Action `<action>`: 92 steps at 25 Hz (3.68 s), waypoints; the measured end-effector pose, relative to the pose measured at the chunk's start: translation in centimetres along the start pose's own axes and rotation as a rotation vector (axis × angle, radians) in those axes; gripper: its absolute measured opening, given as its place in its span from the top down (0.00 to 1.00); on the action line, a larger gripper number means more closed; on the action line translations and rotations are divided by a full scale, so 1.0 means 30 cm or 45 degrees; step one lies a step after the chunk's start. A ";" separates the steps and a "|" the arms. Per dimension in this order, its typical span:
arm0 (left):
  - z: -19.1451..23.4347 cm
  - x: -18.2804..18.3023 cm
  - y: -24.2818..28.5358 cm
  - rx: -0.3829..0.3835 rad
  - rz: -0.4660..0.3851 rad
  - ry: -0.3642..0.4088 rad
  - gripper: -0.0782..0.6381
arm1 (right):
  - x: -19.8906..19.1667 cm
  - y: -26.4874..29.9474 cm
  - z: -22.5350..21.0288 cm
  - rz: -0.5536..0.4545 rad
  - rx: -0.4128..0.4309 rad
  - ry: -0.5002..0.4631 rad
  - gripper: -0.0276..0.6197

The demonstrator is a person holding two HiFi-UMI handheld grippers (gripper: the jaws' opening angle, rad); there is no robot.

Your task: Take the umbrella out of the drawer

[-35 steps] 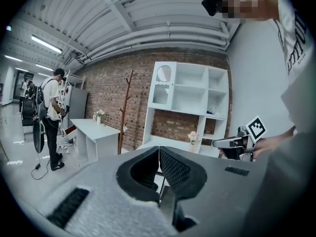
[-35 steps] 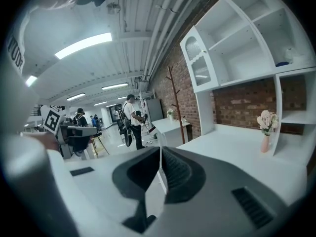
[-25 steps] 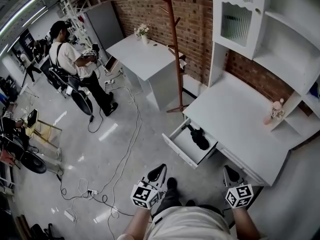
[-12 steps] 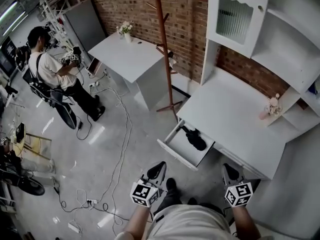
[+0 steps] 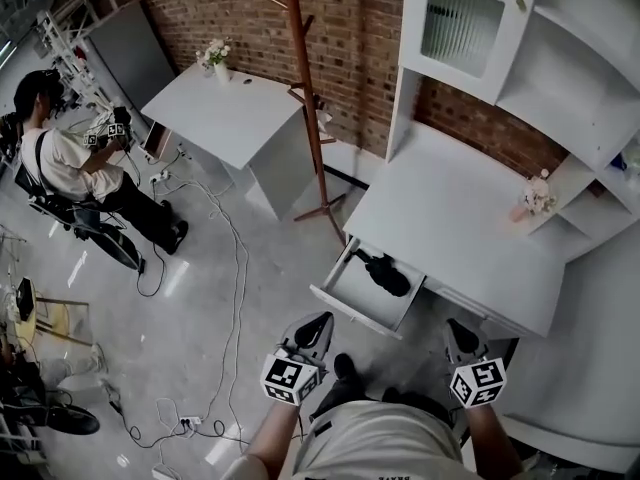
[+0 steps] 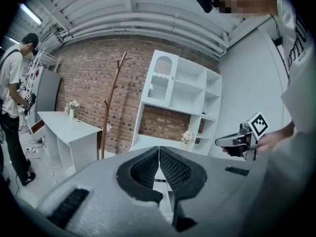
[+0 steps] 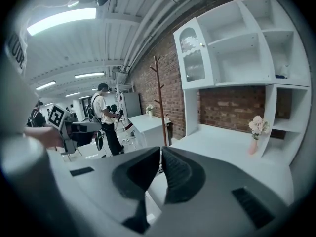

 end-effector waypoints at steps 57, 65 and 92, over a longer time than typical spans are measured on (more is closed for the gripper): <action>0.038 -0.377 0.344 0.399 0.252 -0.384 0.85 | -0.194 0.805 -0.150 0.589 0.480 -0.354 0.91; 0.033 -0.402 0.373 0.413 0.247 -0.390 0.85 | -0.307 0.935 -0.144 0.661 0.480 -0.478 0.91; 0.082 -0.642 0.458 0.400 0.301 -0.538 0.85 | -0.726 1.299 -0.207 0.954 0.231 -0.732 0.70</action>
Point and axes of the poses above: the fingertips, and each gripper's own axes: y forward along the fingers, z to its left, x out of its top, the point moved 6 cm from there along -y, backward along the fingers, and after that the axes turned 9 degrees about z, right-handed, at the moved point
